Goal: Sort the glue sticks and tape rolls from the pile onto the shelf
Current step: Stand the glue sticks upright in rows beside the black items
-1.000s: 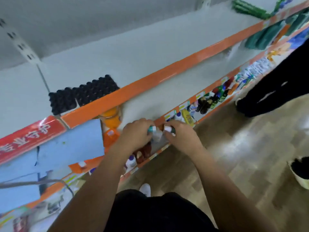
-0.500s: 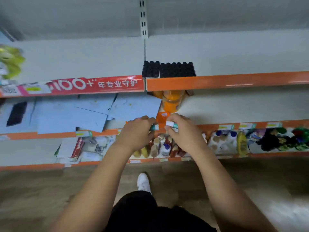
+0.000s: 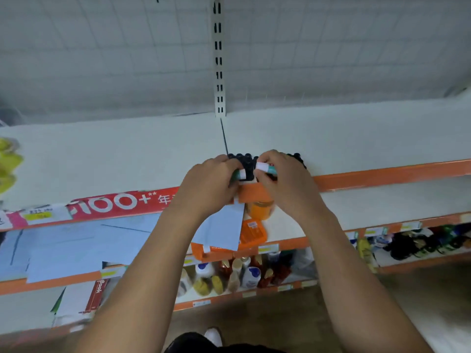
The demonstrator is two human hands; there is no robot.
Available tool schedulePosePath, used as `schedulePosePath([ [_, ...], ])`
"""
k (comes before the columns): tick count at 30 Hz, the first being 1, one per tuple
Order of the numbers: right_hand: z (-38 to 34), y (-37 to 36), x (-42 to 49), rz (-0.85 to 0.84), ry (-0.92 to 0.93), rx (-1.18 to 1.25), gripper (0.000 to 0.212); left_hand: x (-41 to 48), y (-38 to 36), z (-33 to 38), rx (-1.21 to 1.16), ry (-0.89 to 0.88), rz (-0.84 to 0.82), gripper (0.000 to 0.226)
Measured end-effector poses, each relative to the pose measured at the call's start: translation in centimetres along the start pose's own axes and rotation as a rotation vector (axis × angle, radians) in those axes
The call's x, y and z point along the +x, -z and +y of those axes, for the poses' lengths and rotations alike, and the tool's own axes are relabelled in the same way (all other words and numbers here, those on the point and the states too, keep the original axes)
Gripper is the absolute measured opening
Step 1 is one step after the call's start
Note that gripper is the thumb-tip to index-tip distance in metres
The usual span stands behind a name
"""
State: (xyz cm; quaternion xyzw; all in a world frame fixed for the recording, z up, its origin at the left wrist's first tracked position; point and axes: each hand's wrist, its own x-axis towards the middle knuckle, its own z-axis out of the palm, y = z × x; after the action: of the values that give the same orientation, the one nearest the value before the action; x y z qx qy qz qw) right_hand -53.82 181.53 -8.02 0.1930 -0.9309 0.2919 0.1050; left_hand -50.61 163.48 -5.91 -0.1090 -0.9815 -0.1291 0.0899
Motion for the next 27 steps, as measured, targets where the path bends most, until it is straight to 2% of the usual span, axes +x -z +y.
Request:
schedulePosePath([
  [7, 0.7, -1.6, 3.0, -0.032, -0.076, -0.049, 0.019, 3.5, -0.9, -2.1, -0.042, -0.038, -0.13, 0.031],
  [14, 1.2, -2.1, 4.7, -0.105, -0.021, -0.065, 0.022, 4.9, -2.0, -2.2, -0.144, -0.026, -0.177, 0.029],
  [20, 2.0, -2.0, 5.6, -0.165, 0.026, -0.055, 0.03, 5.9, -2.5, -2.0, -0.267, 0.114, 0.028, 0.024],
  [27, 2.4, -1.9, 6.3, -0.168, 0.061, 0.023, 0.035, 7.0, -3.0, -1.5, -0.251, 0.188, 0.116, 0.016],
])
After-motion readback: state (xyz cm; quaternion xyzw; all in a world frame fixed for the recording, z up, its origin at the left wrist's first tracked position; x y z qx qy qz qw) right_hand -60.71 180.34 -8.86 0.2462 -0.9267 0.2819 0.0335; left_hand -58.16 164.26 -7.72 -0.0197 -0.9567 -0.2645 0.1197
